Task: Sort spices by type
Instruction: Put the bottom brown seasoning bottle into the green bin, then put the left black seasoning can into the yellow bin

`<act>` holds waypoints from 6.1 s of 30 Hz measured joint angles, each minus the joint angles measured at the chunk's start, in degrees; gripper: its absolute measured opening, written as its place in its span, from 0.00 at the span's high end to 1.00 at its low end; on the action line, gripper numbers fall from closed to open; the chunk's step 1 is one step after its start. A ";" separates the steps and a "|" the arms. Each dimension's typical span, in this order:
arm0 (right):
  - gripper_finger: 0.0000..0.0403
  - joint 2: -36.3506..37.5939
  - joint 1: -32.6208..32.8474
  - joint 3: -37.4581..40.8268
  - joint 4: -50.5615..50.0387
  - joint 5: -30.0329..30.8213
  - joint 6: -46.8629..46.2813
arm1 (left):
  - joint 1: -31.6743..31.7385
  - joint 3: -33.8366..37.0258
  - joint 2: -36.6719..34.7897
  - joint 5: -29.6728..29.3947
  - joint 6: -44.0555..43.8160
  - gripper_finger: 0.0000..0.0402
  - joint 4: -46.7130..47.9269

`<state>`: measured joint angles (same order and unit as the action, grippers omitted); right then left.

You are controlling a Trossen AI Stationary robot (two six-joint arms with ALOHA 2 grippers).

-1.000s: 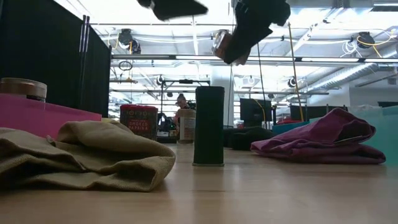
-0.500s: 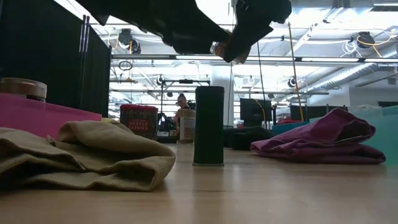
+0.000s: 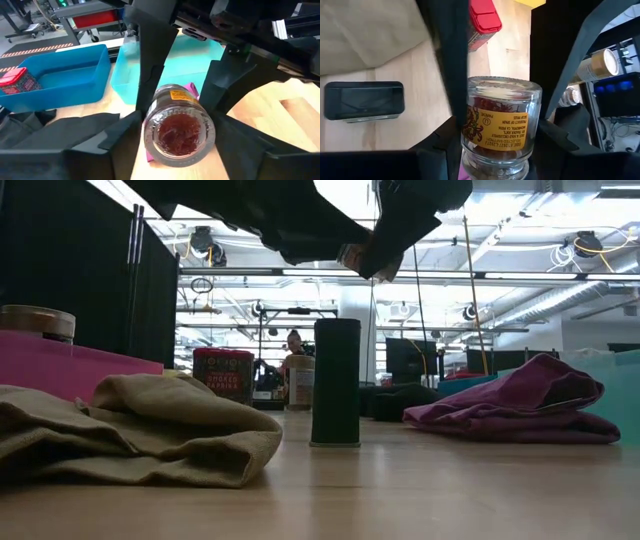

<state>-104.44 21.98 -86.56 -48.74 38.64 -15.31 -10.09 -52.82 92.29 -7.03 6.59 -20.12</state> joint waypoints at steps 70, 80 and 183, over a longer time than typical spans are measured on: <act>0.45 21.84 10.23 29.66 59.66 5.96 19.51 | 0.74 8.31 -2.12 17.05 1.33 0.50 -33.46; 0.64 21.84 9.79 29.66 59.62 6.16 20.33 | 0.70 8.31 -2.12 17.01 1.33 0.47 -33.42; 0.47 34.60 -6.96 27.04 0.55 -12.51 -15.09 | -5.10 8.26 -27.87 -2.66 -3.36 0.43 9.07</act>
<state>-69.84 15.02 -59.53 -48.19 26.12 -30.40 -15.19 -44.56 64.42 -9.69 3.23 -11.05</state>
